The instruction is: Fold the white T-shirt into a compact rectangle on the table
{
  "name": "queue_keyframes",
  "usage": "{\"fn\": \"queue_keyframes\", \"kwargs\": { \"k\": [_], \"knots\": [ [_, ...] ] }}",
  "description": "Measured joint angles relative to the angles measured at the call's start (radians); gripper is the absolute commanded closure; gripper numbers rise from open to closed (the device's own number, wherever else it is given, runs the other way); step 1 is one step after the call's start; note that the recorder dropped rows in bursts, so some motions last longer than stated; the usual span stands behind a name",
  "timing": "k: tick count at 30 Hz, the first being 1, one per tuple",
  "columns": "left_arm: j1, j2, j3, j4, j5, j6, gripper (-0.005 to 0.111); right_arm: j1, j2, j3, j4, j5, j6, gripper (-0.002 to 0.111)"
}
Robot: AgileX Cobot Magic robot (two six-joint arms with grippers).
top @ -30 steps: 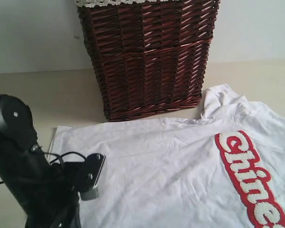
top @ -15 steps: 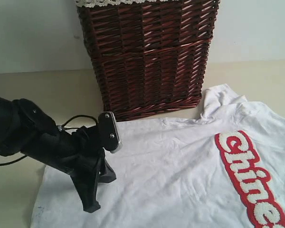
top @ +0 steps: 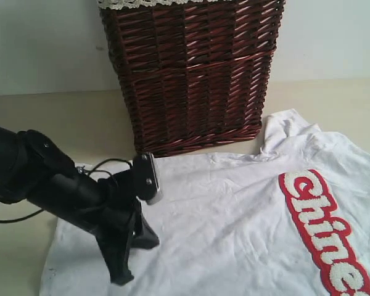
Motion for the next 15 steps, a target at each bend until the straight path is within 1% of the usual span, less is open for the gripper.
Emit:
{"fn": "queue_keyframes", "kwargs": {
  "k": [2,4,5,8,11,15],
  "knots": [
    [0.006,-0.068,0.000,-0.097,-0.112,0.000,0.107,0.000,0.000,0.000,0.000,0.000,0.000,0.108],
    [0.022,-0.144,0.000,-0.227,-0.231,0.000,0.107,0.000,0.000,0.000,0.000,0.000,0.000,0.108],
    [0.038,-0.207,0.000,-0.318,-0.307,0.000,0.107,0.000,0.000,0.000,0.000,0.000,0.000,0.108],
    [0.087,-0.360,-0.001,-0.474,-0.445,0.000,0.107,0.000,0.000,0.000,0.000,0.000,0.000,0.108],
    [0.150,-0.532,0.009,-0.545,-0.526,0.000,0.107,0.000,0.000,0.000,0.000,0.000,0.000,0.108],
    [0.246,-0.758,0.088,-0.570,-0.554,-0.026,0.107,0.000,0.000,0.000,0.000,0.000,0.000,0.108]
  ]
}}
